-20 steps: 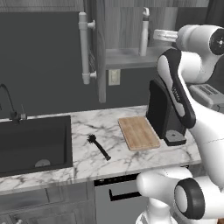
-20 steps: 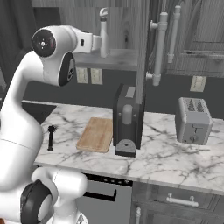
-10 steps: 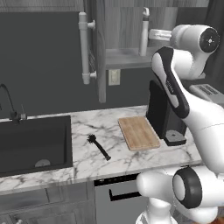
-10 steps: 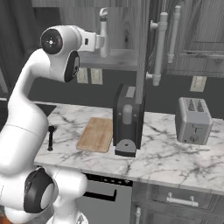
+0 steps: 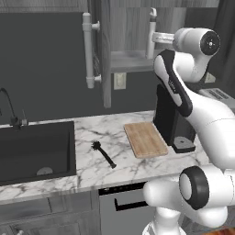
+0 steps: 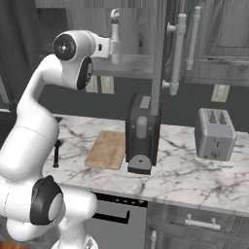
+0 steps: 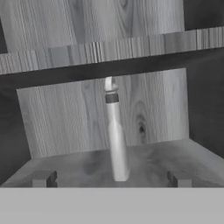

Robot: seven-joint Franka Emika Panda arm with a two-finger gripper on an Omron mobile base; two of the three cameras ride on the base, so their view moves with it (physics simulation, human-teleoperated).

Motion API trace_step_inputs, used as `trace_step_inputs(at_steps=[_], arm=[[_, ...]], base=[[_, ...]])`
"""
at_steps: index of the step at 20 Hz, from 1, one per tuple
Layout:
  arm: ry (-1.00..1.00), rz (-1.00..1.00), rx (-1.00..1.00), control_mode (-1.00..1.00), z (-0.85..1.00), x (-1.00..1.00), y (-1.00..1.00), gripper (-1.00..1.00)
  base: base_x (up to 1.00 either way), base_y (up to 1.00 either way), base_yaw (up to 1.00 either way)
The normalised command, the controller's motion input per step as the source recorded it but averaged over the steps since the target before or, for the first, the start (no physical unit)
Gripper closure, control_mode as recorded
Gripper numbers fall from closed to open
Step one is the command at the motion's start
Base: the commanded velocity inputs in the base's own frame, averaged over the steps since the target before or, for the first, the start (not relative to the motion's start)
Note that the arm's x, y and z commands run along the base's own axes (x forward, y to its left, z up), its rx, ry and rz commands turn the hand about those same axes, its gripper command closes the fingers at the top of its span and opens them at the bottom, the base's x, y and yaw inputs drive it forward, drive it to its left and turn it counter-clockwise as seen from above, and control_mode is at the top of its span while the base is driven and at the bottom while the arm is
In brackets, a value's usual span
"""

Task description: Grab the spray bottle from the cabinet, then place it next to the cutting board for sanitizing. Then grab the dish brush from the countertop next to the sink and place it next to the cutting board.

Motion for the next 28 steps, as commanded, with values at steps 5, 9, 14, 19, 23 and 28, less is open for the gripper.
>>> trace_step_inputs(at_steps=[5, 9, 14, 19, 23, 28], arm=[[0.00, 0.00, 0.00, -1.00, -0.12, 0.38, 0.00, -1.00], [0.00, 0.00, 0.00, -1.00, -0.06, 0.30, 0.00, -1.00], [0.00, 0.00, 0.00, -1.00, -0.03, 0.26, 0.00, -1.00], [0.00, 0.00, 0.00, -1.00, 0.00, 0.29, 0.00, -1.00], [0.00, 0.00, 0.00, -1.00, 0.00, 0.34, 0.00, -1.00], [0.00, 0.00, 0.00, -1.00, 0.00, 0.41, 0.00, -1.00]], base=[[0.00, 0.00, 0.00], [0.00, 0.00, 0.00], [0.00, 0.00, 0.00], [0.00, 0.00, 0.00], [0.00, 0.00, 0.00], [0.00, 0.00, 0.00]])
